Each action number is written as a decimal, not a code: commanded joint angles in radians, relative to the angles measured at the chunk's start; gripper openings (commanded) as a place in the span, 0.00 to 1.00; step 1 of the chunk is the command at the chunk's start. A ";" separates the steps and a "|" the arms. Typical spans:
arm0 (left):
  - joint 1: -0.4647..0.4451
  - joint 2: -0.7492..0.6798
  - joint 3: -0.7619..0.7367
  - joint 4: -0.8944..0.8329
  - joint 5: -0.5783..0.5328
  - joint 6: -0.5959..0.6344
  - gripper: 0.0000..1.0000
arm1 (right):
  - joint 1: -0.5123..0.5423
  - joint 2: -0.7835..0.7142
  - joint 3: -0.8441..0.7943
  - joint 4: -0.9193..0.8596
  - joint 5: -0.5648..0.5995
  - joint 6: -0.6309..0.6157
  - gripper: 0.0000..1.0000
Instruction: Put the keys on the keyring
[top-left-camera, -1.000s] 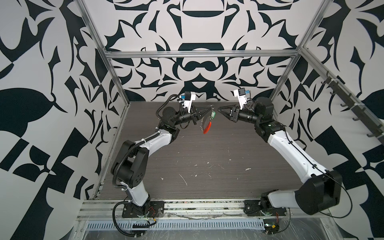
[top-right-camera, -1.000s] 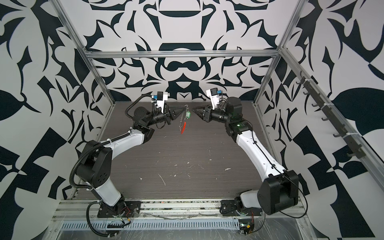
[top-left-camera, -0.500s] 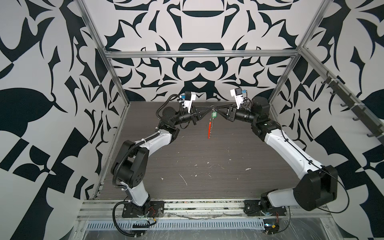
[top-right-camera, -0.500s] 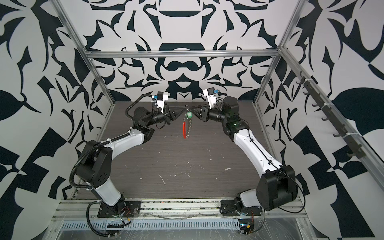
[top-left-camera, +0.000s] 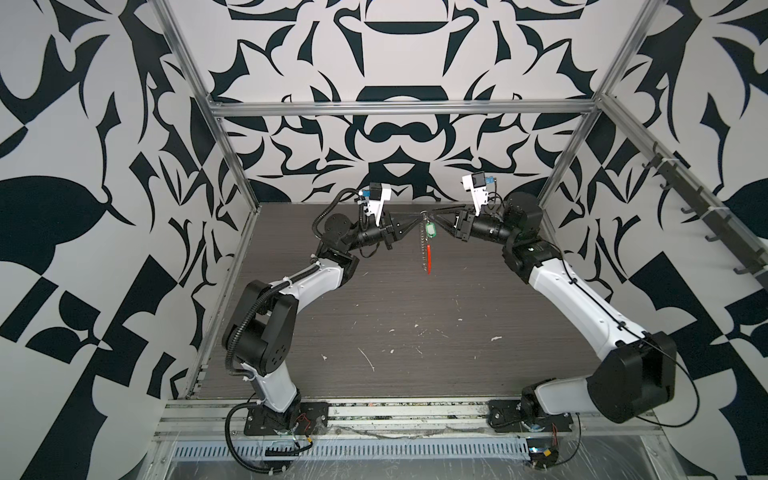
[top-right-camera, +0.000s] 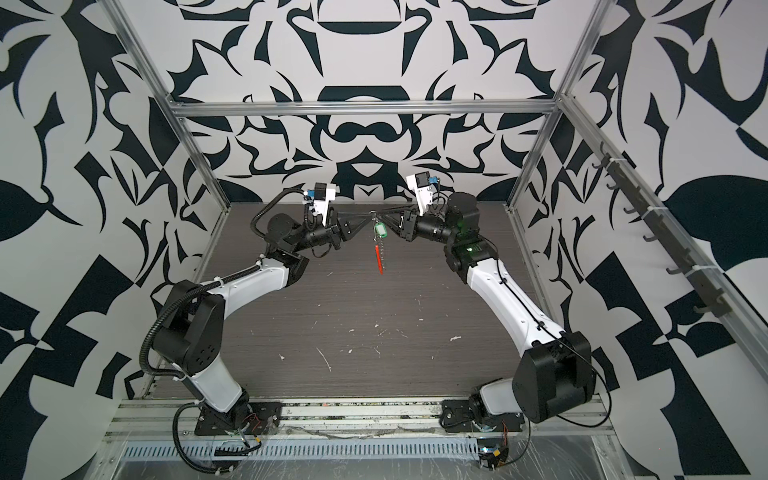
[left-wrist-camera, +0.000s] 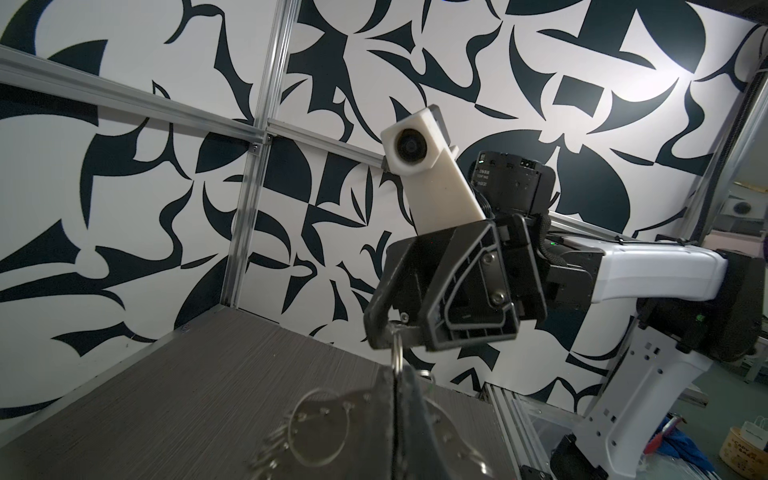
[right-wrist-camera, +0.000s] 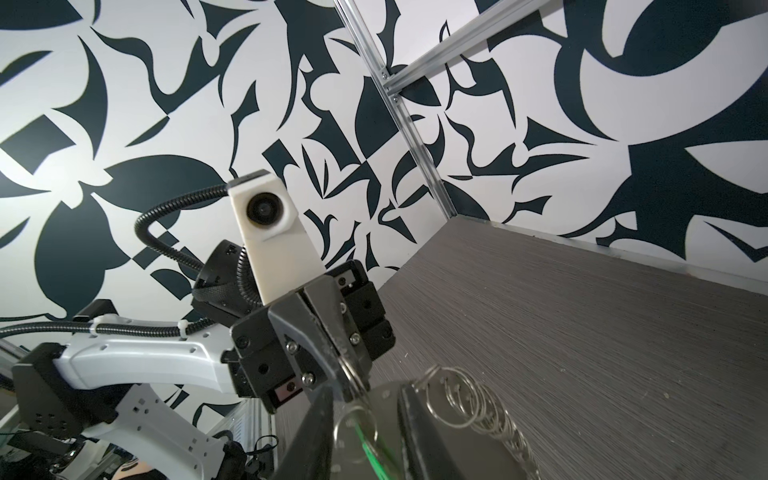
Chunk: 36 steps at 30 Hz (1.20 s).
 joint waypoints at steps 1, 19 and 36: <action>0.002 0.014 0.021 0.079 0.009 -0.034 0.00 | 0.007 -0.005 0.024 0.092 -0.027 0.029 0.25; 0.002 0.013 0.025 0.114 0.009 -0.059 0.00 | 0.019 0.021 -0.001 0.164 -0.056 0.085 0.18; 0.004 0.023 0.033 0.135 -0.001 -0.081 0.00 | 0.022 0.011 -0.021 0.206 -0.058 0.115 0.00</action>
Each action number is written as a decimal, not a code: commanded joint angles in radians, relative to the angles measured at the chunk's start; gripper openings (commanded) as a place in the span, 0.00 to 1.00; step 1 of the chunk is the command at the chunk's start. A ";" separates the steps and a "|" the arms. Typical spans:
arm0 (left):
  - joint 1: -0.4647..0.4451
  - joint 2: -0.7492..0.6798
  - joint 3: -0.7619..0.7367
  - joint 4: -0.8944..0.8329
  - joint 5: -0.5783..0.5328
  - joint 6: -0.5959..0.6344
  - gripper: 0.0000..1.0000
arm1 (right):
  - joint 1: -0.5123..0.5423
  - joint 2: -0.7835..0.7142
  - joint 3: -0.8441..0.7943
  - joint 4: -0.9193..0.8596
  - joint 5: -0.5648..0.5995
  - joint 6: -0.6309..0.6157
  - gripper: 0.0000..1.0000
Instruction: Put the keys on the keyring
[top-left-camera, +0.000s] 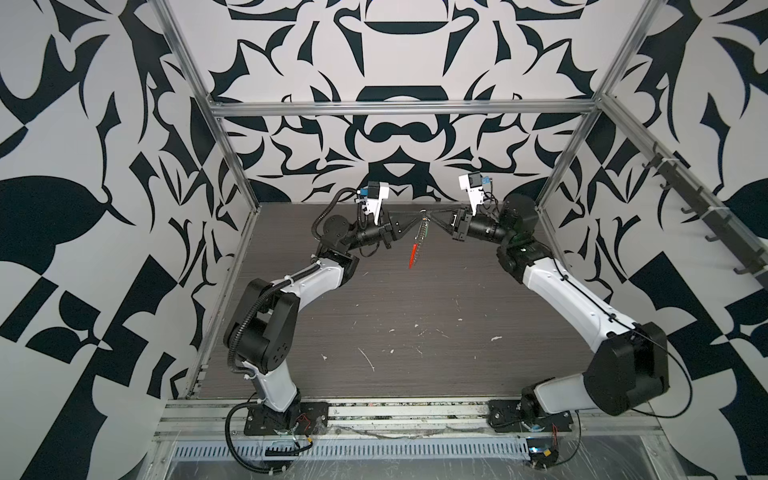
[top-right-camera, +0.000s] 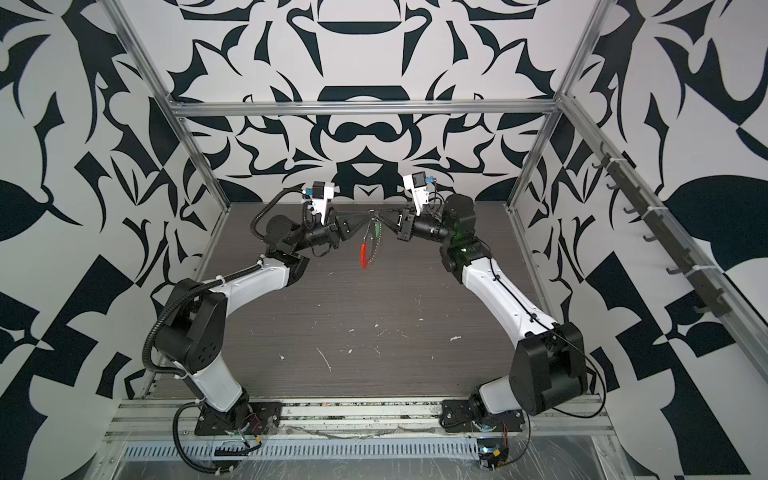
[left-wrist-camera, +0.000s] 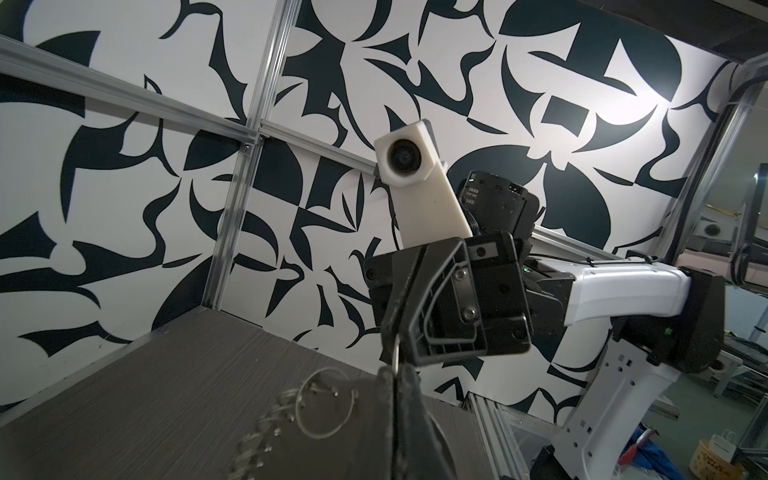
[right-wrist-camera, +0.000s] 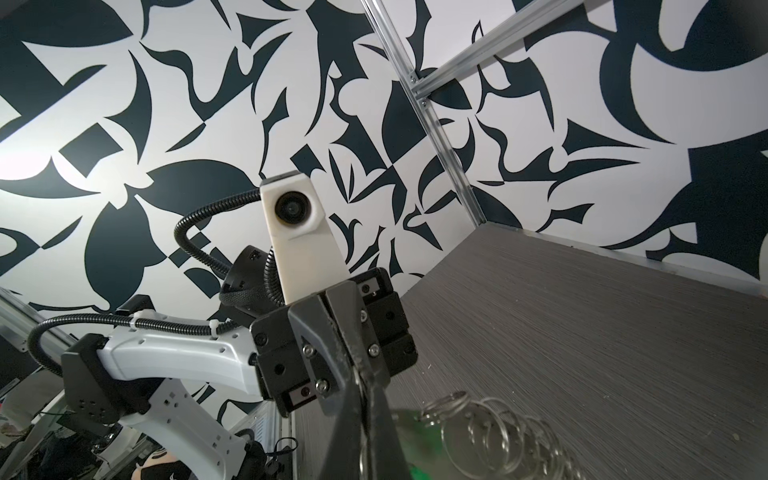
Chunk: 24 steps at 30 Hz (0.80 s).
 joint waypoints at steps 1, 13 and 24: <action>0.001 0.014 0.033 0.074 -0.006 0.008 0.00 | 0.010 -0.025 0.009 0.050 -0.007 0.031 0.00; 0.000 0.020 0.034 0.002 0.007 0.046 0.00 | 0.037 -0.033 0.111 -0.224 0.056 -0.170 0.00; 0.047 -0.220 0.024 -0.816 0.018 0.726 0.28 | 0.037 -0.061 0.139 -0.492 0.174 -0.522 0.00</action>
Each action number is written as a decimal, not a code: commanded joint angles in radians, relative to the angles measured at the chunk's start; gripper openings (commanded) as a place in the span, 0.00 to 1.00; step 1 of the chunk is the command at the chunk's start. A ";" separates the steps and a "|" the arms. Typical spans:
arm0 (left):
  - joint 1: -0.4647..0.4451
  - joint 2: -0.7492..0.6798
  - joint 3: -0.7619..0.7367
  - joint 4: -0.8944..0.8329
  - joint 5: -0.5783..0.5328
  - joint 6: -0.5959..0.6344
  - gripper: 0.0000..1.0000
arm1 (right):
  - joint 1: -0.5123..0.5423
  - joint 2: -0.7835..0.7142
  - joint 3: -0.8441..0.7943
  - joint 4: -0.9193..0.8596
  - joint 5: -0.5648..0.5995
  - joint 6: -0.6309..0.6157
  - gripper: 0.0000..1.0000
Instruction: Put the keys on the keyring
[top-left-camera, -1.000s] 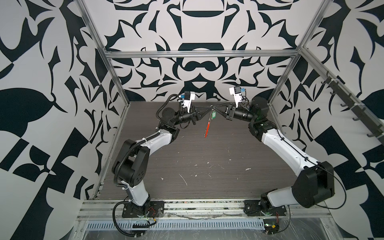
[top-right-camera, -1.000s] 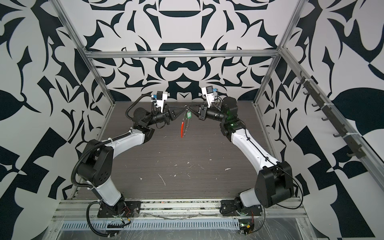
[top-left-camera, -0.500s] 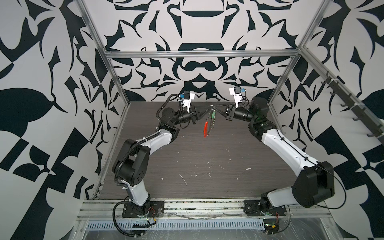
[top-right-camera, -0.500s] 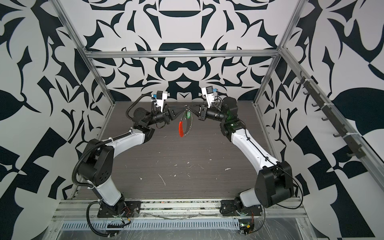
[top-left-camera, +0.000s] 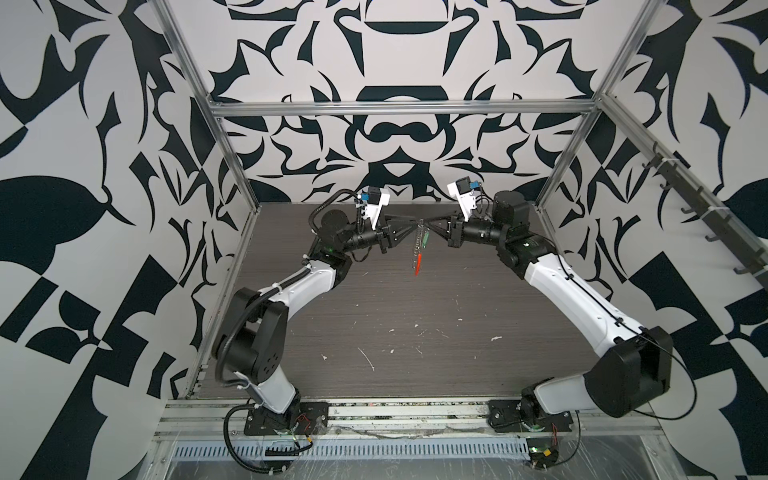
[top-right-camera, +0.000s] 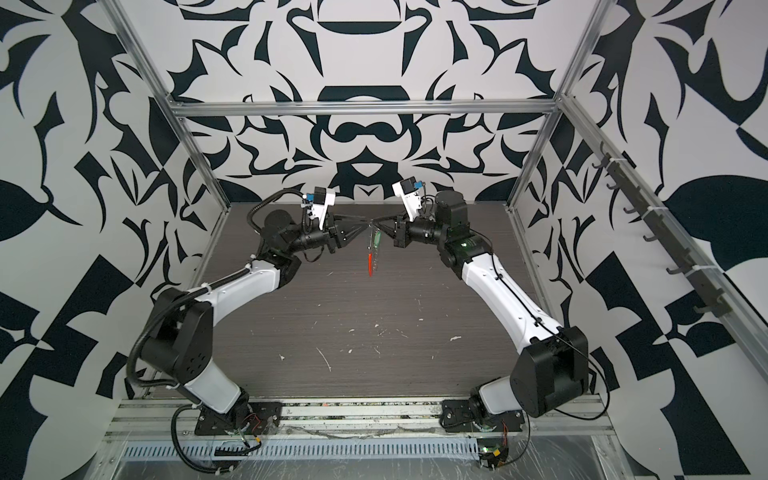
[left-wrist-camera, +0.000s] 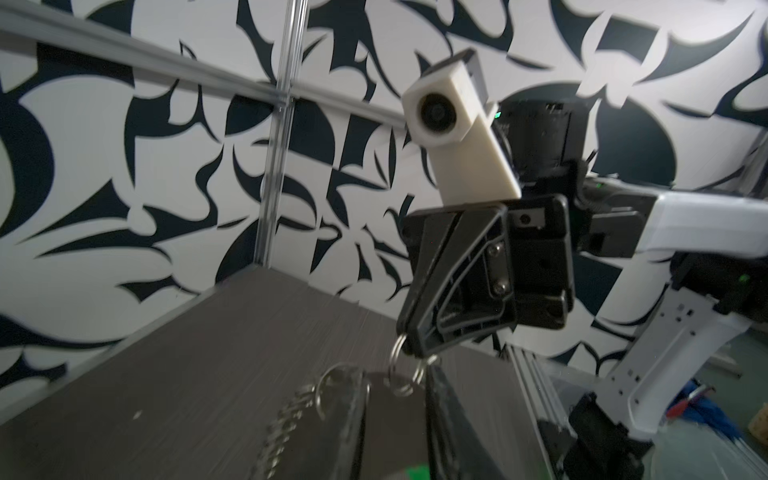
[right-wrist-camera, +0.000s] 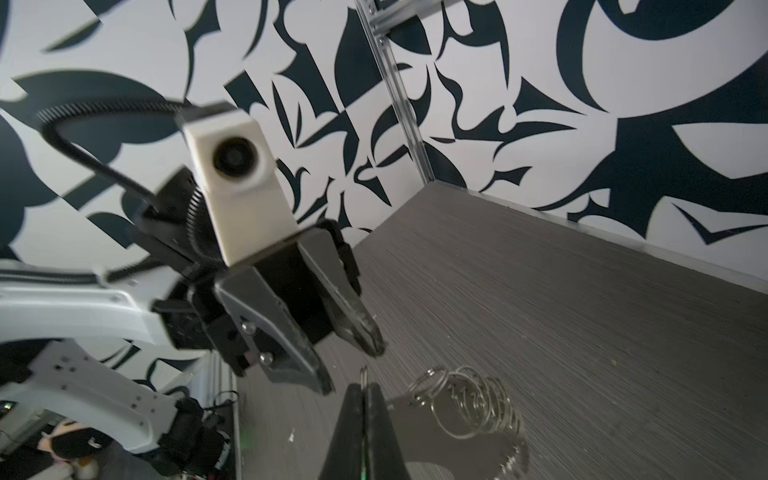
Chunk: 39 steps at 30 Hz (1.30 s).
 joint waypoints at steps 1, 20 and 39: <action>0.006 -0.104 0.098 -0.555 -0.002 0.456 0.28 | 0.005 -0.046 0.034 -0.054 0.048 -0.156 0.00; -0.005 0.136 0.615 -1.427 0.130 0.938 0.36 | 0.031 -0.054 -0.056 0.091 -0.021 -0.181 0.00; -0.006 0.161 0.648 -1.416 0.163 0.926 0.27 | 0.062 -0.038 -0.040 0.098 -0.059 -0.152 0.00</action>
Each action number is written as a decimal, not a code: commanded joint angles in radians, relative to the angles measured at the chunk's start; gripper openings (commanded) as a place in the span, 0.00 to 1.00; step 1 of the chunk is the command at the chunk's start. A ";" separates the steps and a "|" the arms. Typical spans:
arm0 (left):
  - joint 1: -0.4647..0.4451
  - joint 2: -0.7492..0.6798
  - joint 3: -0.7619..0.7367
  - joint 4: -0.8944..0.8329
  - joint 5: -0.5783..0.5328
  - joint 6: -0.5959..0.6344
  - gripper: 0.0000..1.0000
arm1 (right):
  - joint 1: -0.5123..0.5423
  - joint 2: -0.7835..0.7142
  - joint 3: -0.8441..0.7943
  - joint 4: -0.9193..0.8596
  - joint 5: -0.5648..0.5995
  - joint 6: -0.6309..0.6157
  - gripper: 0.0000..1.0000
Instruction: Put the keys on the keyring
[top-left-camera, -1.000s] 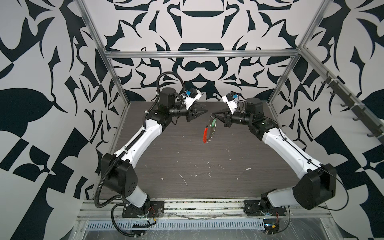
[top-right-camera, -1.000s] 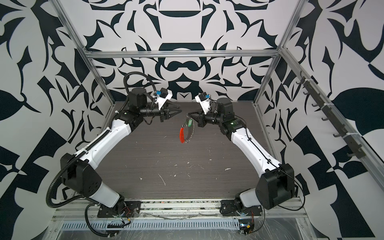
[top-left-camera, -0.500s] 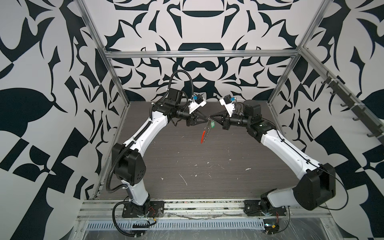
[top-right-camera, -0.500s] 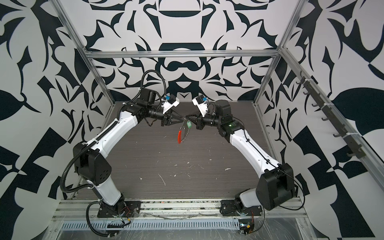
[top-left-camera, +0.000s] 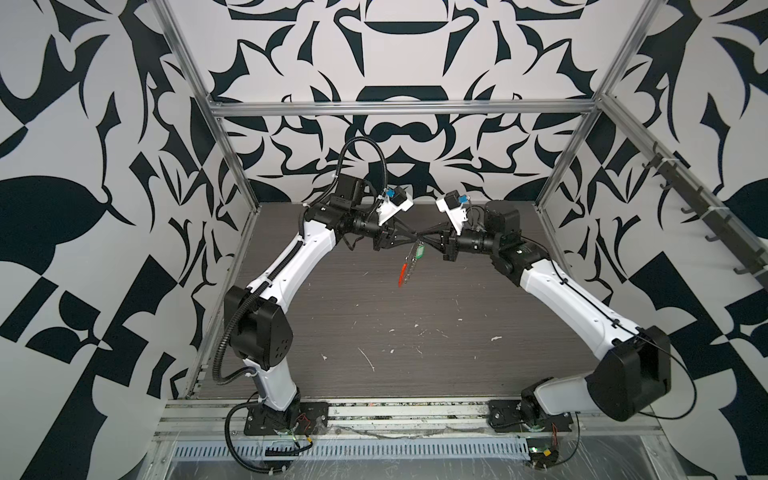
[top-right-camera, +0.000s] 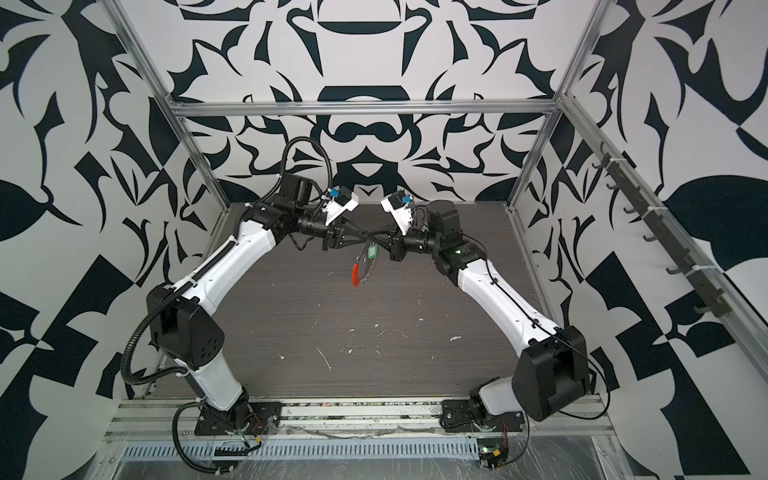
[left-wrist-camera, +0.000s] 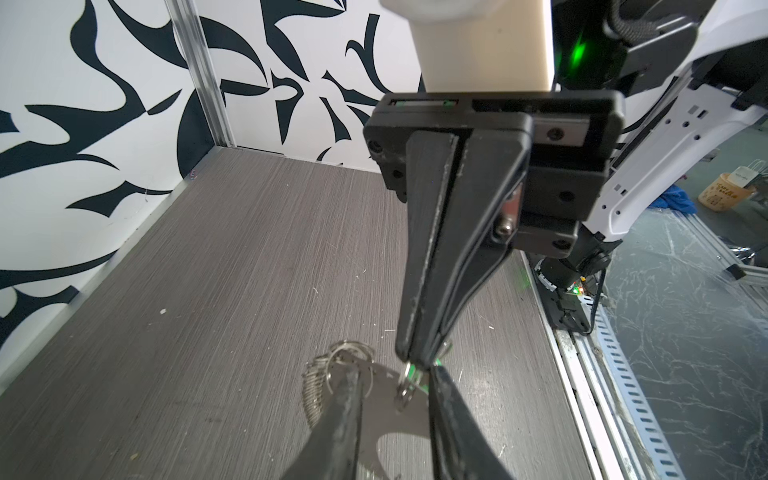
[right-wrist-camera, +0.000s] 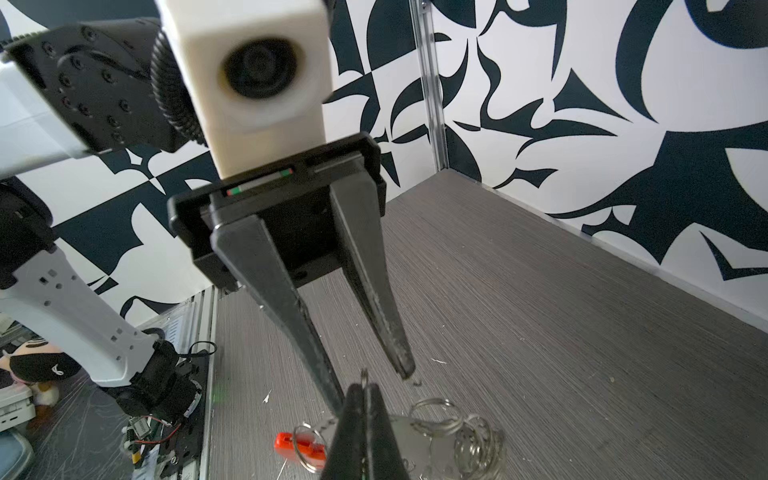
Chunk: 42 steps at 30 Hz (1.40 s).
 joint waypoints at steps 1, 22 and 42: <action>-0.002 0.016 0.032 -0.032 0.038 0.014 0.24 | 0.012 -0.027 0.028 0.069 -0.031 0.012 0.00; -0.001 -0.031 -0.100 0.326 0.028 -0.412 0.00 | 0.012 -0.121 -0.041 0.104 0.211 0.005 0.22; -0.001 -0.148 -0.398 1.057 -0.015 -0.881 0.00 | 0.010 -0.089 -0.032 0.068 0.276 -0.078 0.32</action>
